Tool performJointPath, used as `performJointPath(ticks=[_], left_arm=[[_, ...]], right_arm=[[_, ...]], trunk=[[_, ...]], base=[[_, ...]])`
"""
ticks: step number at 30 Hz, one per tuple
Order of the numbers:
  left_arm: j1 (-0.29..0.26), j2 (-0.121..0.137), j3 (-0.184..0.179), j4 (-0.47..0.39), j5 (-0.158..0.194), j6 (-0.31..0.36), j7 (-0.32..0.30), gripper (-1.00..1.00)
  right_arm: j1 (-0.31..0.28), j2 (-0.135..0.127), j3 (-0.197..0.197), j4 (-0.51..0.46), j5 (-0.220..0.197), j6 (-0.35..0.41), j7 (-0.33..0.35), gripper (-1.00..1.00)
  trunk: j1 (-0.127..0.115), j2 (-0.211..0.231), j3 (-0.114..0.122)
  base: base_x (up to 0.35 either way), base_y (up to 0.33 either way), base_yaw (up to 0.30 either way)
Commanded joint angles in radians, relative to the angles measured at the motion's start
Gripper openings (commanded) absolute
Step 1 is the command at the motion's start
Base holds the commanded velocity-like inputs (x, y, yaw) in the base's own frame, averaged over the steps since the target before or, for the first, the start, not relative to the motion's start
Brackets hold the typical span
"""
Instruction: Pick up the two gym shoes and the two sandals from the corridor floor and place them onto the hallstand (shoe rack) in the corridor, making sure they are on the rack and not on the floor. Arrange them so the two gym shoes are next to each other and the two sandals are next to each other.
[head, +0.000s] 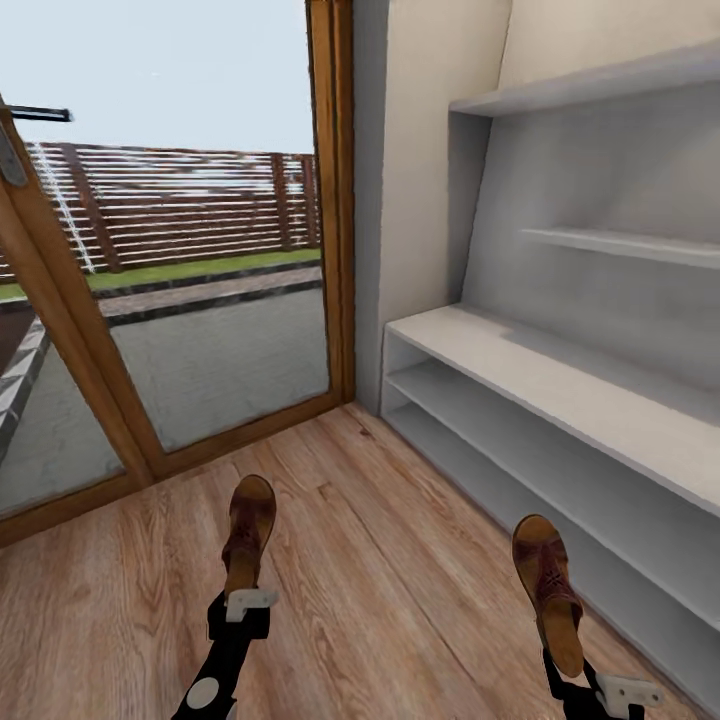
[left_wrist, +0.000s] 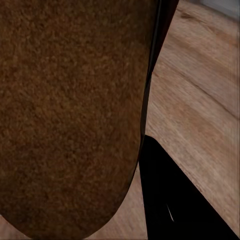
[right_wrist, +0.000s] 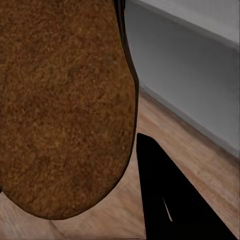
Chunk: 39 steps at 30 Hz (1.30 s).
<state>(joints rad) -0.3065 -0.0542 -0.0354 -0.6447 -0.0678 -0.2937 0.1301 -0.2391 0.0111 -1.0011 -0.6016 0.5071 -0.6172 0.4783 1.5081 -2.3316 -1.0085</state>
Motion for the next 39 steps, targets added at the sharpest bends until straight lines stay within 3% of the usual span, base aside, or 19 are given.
performJointPath(ticks=[1, 25, 39], left_arm=[[0.0, 0.001, -0.003, 0.0, -0.011, -0.001, 0.008, -1.0], [0.0, 0.001, -0.003, -0.004, -0.011, -0.001, 0.008, -1.0], [0.0, 0.001, -0.002, -0.004, -0.012, -0.001, 0.008, -1.0]], right_arm=[[-0.002, 0.001, -0.008, -0.001, 0.001, -0.001, 0.009, -1.0], [-0.002, 0.003, -0.007, -0.001, 0.001, -0.001, 0.009, -1.0], [-0.002, 0.003, -0.007, -0.001, 0.001, -0.001, 0.009, -1.0]], trunk=[[0.0, 0.0, 0.0], [0.0, 0.0, 0.009], [0.0, 0.0, 0.009]], base=[[0.056, 0.075, -0.276], [0.15, 0.262, -0.289], [0.014, 0.302, -0.3]])
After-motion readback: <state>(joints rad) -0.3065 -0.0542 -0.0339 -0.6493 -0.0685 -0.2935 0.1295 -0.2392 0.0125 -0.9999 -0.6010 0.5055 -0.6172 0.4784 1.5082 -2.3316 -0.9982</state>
